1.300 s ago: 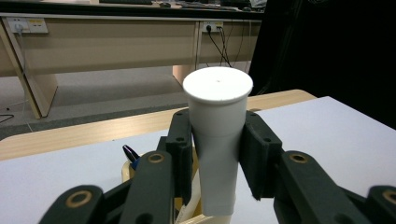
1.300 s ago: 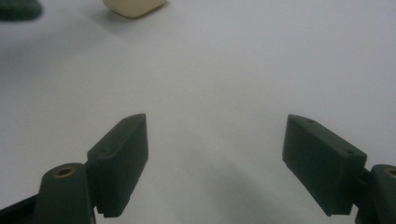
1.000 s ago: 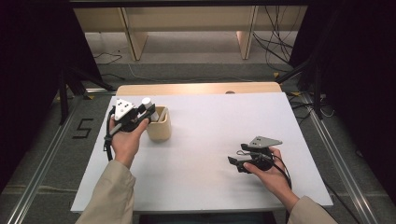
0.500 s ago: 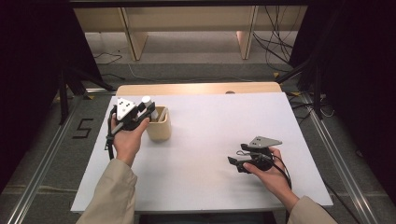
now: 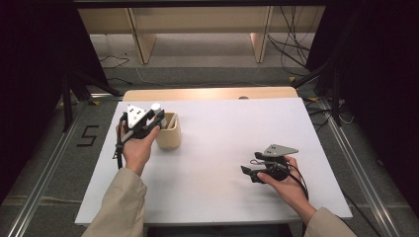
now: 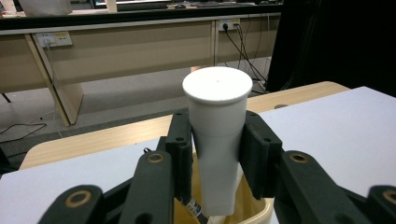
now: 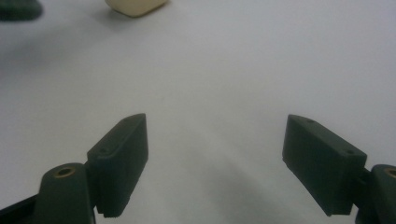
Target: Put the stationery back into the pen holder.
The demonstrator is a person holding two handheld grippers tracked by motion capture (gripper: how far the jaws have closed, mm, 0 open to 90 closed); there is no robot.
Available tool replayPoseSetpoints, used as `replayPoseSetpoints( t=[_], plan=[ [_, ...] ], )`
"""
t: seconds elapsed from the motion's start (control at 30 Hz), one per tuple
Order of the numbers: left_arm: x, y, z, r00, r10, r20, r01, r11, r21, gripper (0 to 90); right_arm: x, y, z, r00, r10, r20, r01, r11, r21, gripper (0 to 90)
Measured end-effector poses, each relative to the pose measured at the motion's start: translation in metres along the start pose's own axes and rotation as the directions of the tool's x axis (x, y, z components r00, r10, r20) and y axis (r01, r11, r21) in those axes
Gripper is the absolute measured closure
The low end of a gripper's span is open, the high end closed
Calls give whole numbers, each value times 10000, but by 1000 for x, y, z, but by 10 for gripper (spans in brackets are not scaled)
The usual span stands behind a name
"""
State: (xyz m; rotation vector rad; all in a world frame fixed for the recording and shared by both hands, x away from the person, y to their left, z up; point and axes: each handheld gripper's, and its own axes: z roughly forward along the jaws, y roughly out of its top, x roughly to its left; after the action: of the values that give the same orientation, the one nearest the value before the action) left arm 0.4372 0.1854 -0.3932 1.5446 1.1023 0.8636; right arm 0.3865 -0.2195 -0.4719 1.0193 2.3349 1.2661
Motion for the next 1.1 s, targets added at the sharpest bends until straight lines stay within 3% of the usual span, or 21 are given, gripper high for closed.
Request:
replayPoseSetpoints(
  t=[1.1],
  plan=[
    [4,-18,11,9997,96,-227,-86,9991,427,669,1,0,1,10000,19,-40,-19,10000,10,232]
  ],
)
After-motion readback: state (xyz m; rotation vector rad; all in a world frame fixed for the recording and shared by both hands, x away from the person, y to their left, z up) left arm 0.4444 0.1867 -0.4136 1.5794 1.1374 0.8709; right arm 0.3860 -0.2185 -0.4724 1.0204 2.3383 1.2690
